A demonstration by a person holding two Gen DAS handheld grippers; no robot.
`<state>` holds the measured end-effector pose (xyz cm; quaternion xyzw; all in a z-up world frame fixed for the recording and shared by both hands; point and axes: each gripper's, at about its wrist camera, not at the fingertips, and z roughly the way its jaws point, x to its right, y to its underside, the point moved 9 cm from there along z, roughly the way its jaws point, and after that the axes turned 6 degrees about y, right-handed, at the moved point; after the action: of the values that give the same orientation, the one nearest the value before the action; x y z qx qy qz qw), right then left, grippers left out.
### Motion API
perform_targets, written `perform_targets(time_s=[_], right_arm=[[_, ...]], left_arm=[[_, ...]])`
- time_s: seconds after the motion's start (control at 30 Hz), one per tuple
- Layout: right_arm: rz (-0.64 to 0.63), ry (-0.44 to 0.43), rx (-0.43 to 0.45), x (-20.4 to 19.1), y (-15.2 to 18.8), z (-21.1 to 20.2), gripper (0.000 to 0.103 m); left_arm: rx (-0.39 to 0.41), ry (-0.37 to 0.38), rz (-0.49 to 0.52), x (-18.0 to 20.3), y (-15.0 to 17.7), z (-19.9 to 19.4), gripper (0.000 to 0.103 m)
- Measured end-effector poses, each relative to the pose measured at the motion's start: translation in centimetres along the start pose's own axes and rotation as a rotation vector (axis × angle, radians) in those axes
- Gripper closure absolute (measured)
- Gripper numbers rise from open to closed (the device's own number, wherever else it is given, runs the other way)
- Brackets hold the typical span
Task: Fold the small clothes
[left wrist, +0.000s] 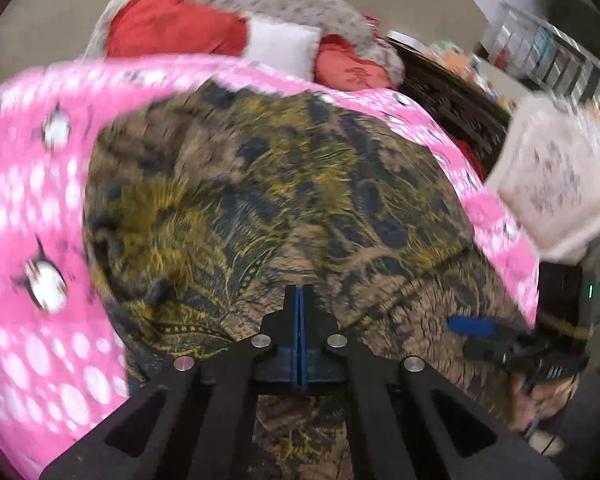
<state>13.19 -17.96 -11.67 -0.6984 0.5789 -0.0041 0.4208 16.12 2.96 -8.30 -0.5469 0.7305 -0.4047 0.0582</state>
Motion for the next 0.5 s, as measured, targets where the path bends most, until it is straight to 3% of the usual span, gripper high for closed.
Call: perform_targets(time_s=[0.17, 0.23, 0.3, 0.5], right_arm=[[0.001, -0.001, 0.001, 0.0, 0.0, 0.0, 0.040], [0.001, -0.002, 0.002, -0.1, 0.0, 0.0, 0.040], [0.001, -0.001, 0.001, -0.1, 0.0, 0.0, 0.040], [0.002, -0.002, 0.002, 0.0, 0.0, 0.0, 0.039]], left_arm=[[-0.013, 0.070, 0.102, 1.4, 0.1, -1.8, 0.103], [-0.028, -0.006, 0.111, -0.5, 0.2, -1.4, 0.103], [-0.058, -0.041, 0.067, -3.0, 0.4, -0.5, 0.095], [-0.123, 0.075, 0.008, -4.0, 0.7, 2.0, 0.091]])
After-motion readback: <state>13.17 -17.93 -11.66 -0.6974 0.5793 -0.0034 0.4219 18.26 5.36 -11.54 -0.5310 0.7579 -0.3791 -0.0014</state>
